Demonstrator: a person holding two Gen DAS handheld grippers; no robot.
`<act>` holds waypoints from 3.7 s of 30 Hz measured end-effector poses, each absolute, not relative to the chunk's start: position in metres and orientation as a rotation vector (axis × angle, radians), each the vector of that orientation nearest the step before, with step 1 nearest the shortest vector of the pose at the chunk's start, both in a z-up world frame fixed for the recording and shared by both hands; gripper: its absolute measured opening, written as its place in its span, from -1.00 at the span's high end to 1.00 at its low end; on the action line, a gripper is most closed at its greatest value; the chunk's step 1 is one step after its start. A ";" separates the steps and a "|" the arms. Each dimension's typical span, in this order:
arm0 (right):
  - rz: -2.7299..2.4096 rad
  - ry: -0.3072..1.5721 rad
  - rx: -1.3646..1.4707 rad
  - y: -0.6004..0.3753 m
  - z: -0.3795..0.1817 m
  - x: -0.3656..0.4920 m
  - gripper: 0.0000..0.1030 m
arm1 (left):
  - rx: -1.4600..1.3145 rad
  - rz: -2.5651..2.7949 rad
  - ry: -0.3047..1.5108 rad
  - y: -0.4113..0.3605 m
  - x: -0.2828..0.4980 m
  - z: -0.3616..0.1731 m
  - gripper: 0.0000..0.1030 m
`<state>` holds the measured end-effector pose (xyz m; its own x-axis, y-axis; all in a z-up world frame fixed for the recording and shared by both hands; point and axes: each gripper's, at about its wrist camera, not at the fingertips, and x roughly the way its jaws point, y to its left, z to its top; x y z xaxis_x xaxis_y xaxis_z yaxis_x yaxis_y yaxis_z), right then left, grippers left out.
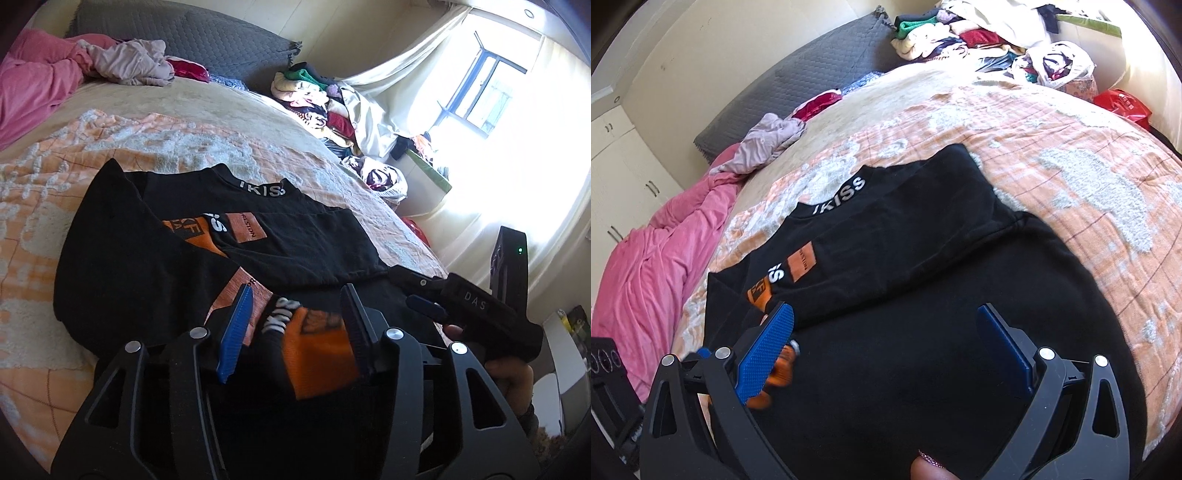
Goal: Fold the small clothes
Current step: 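Open the left tool and release the folded sleeve, then grasp the folded orange cuff with the right tool and lift it, then lay the cuff along the shirt's side seam and open the right tool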
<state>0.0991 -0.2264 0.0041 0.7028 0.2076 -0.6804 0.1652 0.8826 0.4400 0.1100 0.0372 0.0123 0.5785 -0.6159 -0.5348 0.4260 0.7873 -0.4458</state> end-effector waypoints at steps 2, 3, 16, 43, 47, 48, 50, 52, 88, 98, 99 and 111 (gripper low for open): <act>0.060 0.822 0.500 -0.218 0.001 0.099 -0.91 | -0.286 -0.597 0.719 0.042 0.110 0.016 0.12; 0.086 0.837 0.501 -0.213 -0.001 0.098 -0.91 | -0.286 -0.579 0.716 0.046 0.110 0.017 0.10; 0.171 0.951 0.341 -0.152 -0.018 0.087 -0.75 | -0.226 -0.372 0.717 0.076 0.119 0.016 -0.44; 0.335 0.801 0.134 -0.113 0.015 0.106 0.75 | -0.266 -0.281 0.710 0.101 0.120 0.017 -0.44; 0.373 0.741 0.099 -0.118 0.043 0.117 0.76 | -0.291 -0.281 0.718 0.106 0.121 0.015 -0.44; 0.382 0.730 0.095 -0.120 0.050 0.120 0.76 | -0.294 -0.281 0.720 0.107 0.121 0.014 -0.44; 0.385 0.710 0.073 -0.122 0.063 0.127 0.76 | -0.298 -0.282 0.722 0.108 0.121 0.014 -0.44; 0.376 0.694 0.048 -0.125 0.073 0.132 0.76 | -0.297 -0.282 0.721 0.108 0.120 0.014 -0.44; 0.182 0.604 -0.023 -0.244 0.073 0.178 0.78 | -0.147 -0.389 0.817 0.046 0.216 0.019 0.11; 0.155 0.620 0.012 -0.263 0.052 0.181 0.82 | -0.043 -0.382 0.920 0.025 0.233 -0.013 0.11; 0.152 0.625 0.016 -0.264 0.049 0.182 0.82 | -0.034 -0.379 0.940 0.024 0.235 -0.019 0.11; 0.078 0.686 0.017 -0.275 0.025 0.186 0.80 | -0.018 -0.380 0.920 0.023 0.230 -0.016 0.07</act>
<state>0.1861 -0.2747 0.0247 0.7709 0.0770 -0.6323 -0.0659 0.9970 0.0410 0.2298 0.0235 -0.0160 0.5439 -0.3281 -0.7723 0.3125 0.9334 -0.1764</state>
